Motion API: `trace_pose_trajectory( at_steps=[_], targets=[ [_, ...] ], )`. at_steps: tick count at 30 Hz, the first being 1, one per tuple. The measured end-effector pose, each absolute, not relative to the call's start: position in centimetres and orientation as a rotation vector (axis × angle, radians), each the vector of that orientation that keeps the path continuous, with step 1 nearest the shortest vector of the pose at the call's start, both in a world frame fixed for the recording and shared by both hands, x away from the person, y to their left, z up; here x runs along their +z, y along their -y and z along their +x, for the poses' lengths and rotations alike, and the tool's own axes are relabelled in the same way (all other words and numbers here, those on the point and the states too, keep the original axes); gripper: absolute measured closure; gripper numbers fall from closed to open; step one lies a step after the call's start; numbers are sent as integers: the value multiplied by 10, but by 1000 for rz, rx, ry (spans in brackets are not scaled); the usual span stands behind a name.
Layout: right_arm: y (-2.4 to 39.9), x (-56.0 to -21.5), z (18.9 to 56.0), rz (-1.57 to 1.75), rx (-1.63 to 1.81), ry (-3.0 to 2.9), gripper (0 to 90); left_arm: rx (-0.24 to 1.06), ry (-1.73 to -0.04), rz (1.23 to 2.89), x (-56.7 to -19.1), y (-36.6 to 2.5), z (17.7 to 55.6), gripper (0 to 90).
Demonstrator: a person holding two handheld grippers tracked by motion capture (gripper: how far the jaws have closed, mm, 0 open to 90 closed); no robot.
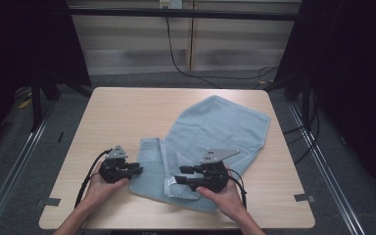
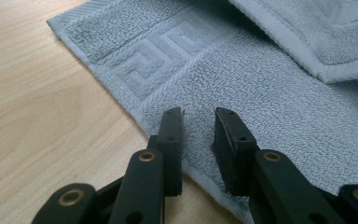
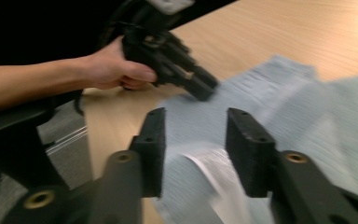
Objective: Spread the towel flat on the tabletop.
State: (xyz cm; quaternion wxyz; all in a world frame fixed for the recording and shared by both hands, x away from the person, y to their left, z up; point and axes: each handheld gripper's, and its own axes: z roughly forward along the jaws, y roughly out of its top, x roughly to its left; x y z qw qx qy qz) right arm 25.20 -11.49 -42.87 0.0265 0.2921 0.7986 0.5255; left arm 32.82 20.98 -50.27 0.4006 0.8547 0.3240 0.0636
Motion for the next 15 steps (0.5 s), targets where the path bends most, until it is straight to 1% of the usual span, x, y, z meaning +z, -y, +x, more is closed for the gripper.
trace_pose_trajectory(
  at_steps=[3, 9, 13, 15],
  targets=[
    [98, -436, 253, 847, 1623, -2556, 464, 148, -830, 2152, -503, -211, 329, 718],
    [83, -479, 255, 873, 1476, -2708, 279, 137, -831, 2144, -503, -211, 329, 711],
    [77, -495, 256, 845, 1347, -2753, 249, 131, -834, 2140, -504, -212, 330, 711],
    [74, -498, 254, 802, 1306, -2745, 271, 132, -831, 2143, -504, -212, 330, 711]
  ],
)
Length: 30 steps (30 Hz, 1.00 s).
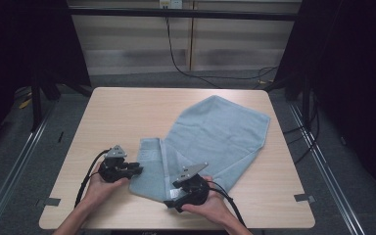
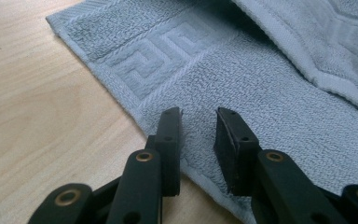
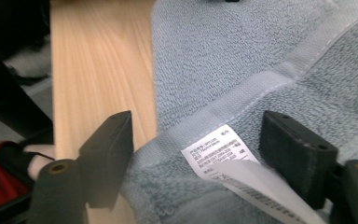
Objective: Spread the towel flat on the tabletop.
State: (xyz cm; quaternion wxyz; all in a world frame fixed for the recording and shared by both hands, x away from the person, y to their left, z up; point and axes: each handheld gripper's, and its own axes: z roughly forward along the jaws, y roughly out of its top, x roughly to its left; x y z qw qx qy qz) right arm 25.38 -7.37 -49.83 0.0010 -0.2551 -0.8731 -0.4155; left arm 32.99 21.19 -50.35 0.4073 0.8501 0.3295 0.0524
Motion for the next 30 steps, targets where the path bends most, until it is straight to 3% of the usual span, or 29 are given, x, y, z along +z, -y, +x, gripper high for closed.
trace_pose_trajectory(
  at_steps=[3, 9, 17, 24, 30],
  targets=[
    [74, -498, 250, -805, -1287, 2808, 388, 126, -828, 2140, -504, -212, 330, 711],
    [84, -496, 251, -848, -1283, 2835, 711, 136, -827, 2142, -504, -213, 330, 722],
    [115, -478, 259, -991, -1457, 2665, 821, 144, -830, 2140, -504, -212, 329, 723],
    [173, -459, 265, -1243, -1577, 2634, 831, 136, -808, 2201, -499, -209, 325, 722],
    [226, -474, 273, -1481, -1542, 2613, 831, 84, -769, 2228, -497, -205, 311, 727]
  ],
)
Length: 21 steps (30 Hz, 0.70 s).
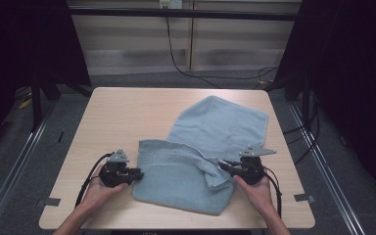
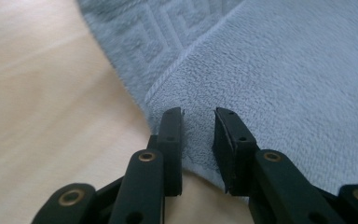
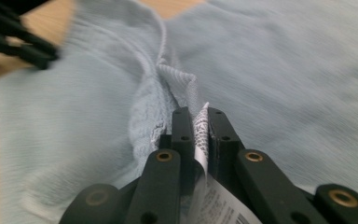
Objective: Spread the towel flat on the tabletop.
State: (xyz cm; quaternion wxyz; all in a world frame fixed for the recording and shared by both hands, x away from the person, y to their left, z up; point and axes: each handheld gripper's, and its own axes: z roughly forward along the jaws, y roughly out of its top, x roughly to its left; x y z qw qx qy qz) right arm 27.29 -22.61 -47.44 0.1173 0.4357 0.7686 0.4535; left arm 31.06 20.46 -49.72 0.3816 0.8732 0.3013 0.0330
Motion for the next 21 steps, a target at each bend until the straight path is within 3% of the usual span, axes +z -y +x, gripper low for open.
trace_pose_trajectory(
  at_steps=[3, 7, 15, 17, 21],
  targets=[
    [235, -489, 279, 1334, 1259, -2257, 830, 64, -730, 2249, -496, -202, 303, 727],
    [234, -501, 286, 1360, 1182, -2288, 830, 69, -719, 2187, -487, -204, 308, 661],
    [235, -505, 290, 1364, 1192, -2297, 817, 137, -949, 1994, -489, -215, 372, 530],
    [236, -505, 290, 1362, 1207, -2297, 784, 144, -969, 1977, -492, -213, 382, 520],
    [241, -499, 289, 1379, 1265, -2260, 625, 127, -980, 1977, -500, -201, 396, 484]
  ],
)
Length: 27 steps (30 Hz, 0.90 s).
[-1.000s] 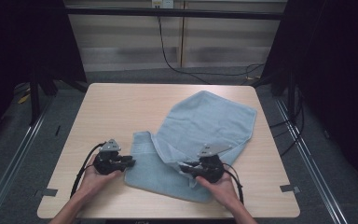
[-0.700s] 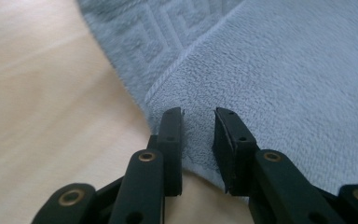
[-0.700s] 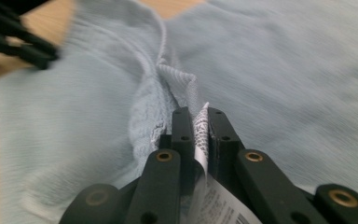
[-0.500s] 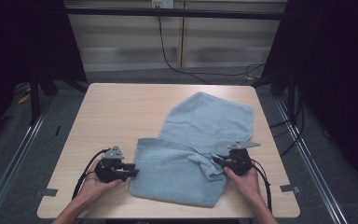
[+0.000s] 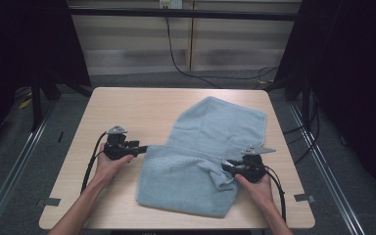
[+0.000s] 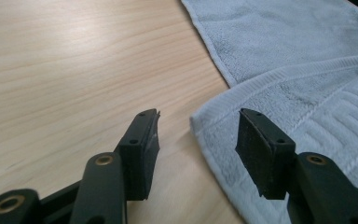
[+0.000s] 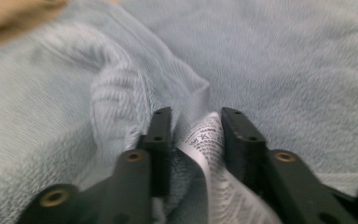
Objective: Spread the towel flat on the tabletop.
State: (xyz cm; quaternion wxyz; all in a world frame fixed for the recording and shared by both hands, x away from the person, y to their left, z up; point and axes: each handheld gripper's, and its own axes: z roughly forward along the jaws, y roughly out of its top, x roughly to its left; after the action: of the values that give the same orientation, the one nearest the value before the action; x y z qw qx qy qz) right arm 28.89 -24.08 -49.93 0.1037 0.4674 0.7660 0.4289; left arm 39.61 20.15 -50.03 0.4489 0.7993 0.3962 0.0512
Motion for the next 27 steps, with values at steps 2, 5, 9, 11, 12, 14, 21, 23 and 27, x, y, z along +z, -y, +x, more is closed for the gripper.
trace_pose_trajectory(
  at_steps=[2, 5, 9, 11, 12, 14, 21, 23, 27],
  targets=[
    [244, -493, 286, 1372, 1320, -2224, 559, 114, -986, 1975, -504, -195, 398, 474],
    [248, -486, 283, 1353, 1383, -2202, 507, 136, -1012, 2002, -509, -185, 398, 455],
    [247, -481, 279, 1318, 1438, -2196, 472, 153, -995, 1990, -511, -181, 399, 455],
    [245, -482, 279, 1311, 1431, -2212, 434, 160, -982, 2000, -512, -176, 399, 454],
    [243, -484, 279, 1317, 1383, -2239, 427, 179, -972, 2015, -511, -174, 398, 455],
    [242, -488, 281, 1326, 1322, -2252, 421, 190, -918, 2055, -511, -169, 394, 512],
    [239, -493, 283, 1351, 1226, -2265, 758, 165, -892, 2074, -510, -167, 390, 786],
    [239, -492, 283, 1347, 1233, -2261, 802, 142, -889, 2058, -508, -170, 387, 789],
    [245, -481, 280, 1349, 1314, -2217, 841, 133, -857, 2001, -493, -179, 378, 790]
  ],
)
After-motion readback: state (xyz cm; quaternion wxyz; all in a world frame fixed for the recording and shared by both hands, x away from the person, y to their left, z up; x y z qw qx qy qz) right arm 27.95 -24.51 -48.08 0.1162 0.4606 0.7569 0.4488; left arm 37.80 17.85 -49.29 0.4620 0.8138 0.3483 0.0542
